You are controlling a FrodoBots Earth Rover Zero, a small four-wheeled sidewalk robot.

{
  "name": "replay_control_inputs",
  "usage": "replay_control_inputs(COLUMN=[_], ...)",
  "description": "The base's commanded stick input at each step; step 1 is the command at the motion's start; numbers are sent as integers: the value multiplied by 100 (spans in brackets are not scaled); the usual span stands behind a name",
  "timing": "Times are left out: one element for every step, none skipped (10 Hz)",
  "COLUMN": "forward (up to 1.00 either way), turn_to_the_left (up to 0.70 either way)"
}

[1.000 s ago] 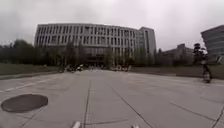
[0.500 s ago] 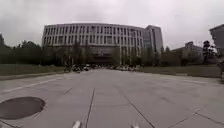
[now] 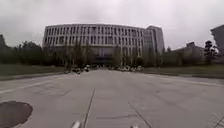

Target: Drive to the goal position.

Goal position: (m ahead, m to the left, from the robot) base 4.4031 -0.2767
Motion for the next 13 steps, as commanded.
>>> replay_control_inputs(forward=[70, 70, 70, 70, 70, 70, 70, 70, 70, 70, 70, 70, 70], turn_to_the_left=[0, 0, 0, 0, 0, 0, 0, 0, 0, 2, 24, 29, 19])
